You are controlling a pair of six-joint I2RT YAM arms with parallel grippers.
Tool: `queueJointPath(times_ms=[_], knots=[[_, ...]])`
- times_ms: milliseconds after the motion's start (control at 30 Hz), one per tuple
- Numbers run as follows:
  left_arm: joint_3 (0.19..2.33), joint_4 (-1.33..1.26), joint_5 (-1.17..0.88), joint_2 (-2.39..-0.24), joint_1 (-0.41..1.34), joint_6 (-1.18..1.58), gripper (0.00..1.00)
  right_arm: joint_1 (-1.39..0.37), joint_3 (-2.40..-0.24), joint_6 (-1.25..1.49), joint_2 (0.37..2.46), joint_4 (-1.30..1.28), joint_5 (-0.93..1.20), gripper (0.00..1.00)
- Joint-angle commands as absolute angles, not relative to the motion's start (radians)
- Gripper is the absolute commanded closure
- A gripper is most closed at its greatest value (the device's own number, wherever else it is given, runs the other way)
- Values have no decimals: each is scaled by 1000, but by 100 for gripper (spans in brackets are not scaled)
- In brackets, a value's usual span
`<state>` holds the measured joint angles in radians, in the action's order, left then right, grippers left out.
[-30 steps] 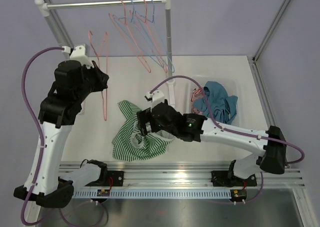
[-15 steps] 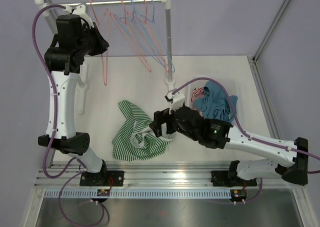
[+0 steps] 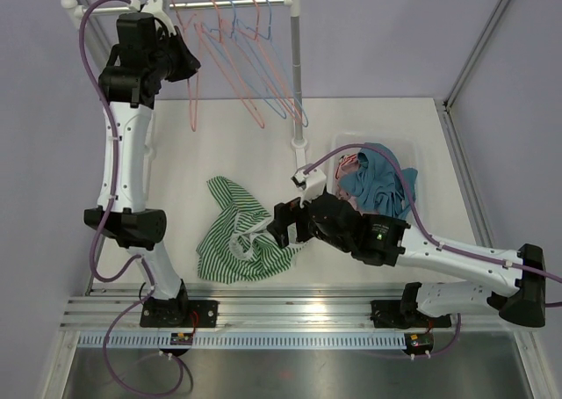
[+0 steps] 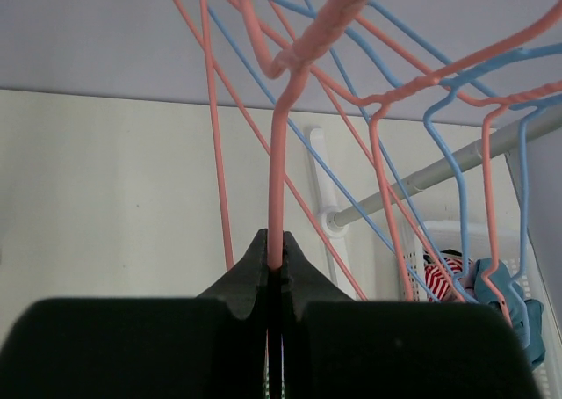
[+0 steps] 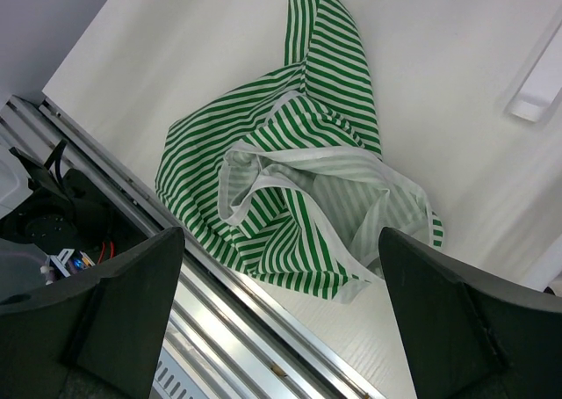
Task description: Remove the tank top from the hanger
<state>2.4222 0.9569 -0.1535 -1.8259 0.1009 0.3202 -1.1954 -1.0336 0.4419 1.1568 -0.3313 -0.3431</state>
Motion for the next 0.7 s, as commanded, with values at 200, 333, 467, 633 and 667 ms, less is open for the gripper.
queueJointPath(times_ms=[200, 333, 467, 633, 667], knots=[[2462, 919, -176, -1885, 81, 291, 95, -1200, -1015, 382, 1213, -230, -282, 0], [2464, 933, -193, -1885, 68, 284, 88, -1200, -1055, 341, 1293, -233, -275, 0], [2465, 948, -210, -1872, 55, 281, 76, -1200, -1101, 318, 1405, -235, -258, 1], [2404, 965, -187, -1773, 55, 276, 1, -1200, -1181, 250, 1543, -219, -285, 1], [2387, 969, -180, -1747, 55, 273, 1, -1200, -1201, 239, 1595, -236, -293, 0]])
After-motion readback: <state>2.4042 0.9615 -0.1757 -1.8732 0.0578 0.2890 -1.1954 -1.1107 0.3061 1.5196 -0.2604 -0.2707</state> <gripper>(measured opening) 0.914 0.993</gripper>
